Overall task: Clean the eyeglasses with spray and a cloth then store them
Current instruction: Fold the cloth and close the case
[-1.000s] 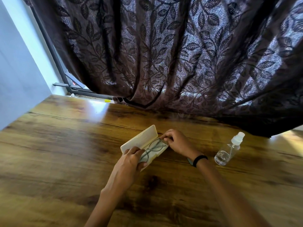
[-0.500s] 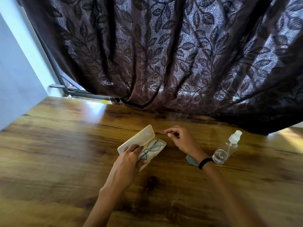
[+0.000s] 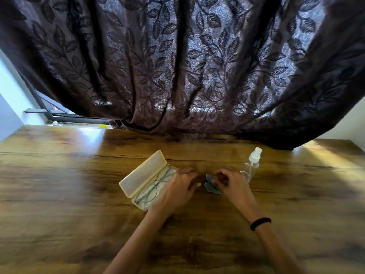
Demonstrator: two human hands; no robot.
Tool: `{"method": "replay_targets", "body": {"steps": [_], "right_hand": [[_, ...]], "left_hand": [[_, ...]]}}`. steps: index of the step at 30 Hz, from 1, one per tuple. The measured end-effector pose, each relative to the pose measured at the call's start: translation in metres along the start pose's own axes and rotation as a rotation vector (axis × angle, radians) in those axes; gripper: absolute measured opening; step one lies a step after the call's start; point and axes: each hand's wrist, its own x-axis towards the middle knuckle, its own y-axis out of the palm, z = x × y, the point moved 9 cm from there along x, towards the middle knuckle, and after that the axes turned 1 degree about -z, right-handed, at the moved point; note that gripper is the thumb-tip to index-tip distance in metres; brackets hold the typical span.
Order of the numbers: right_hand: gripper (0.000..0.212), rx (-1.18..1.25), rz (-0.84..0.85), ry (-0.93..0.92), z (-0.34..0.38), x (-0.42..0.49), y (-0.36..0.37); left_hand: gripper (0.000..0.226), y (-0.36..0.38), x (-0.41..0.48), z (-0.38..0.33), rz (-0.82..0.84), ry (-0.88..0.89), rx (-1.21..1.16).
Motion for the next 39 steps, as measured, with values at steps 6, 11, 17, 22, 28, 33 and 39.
{"method": "replay_targets", "body": {"steps": [6,11,17,22,28,33,39], "right_hand": [[0.023,-0.169,-0.002,-0.093,-0.004,-0.029,0.011],[0.020,-0.151,-0.072,-0.063,-0.009,-0.031,0.011],[0.017,-0.159,-0.106,-0.078,-0.005,-0.025,0.014],[0.006,0.190,-0.160,0.017,-0.009,-0.021,-0.005],[0.011,0.582,-0.047,0.185,-0.007,-0.009,-0.015],[0.012,0.848,-0.021,0.268,-0.005,-0.009,-0.014],[0.026,0.911,0.009,0.264,-0.003,-0.013,-0.011]], "left_hand": [[0.027,0.035,0.015,-0.007,0.054,0.083,0.056],[0.029,0.040,0.018,-0.009,0.022,0.100,0.072],[0.025,0.044,0.022,-0.011,-0.007,0.128,0.184],[0.017,0.029,0.018,-0.011,-0.041,0.082,-0.042],[0.013,0.012,0.014,-0.016,-0.041,-0.011,-0.549],[0.014,0.012,0.019,-0.018,0.018,0.002,-0.646],[0.017,0.015,0.022,-0.003,-0.022,-0.122,-0.775]]}}
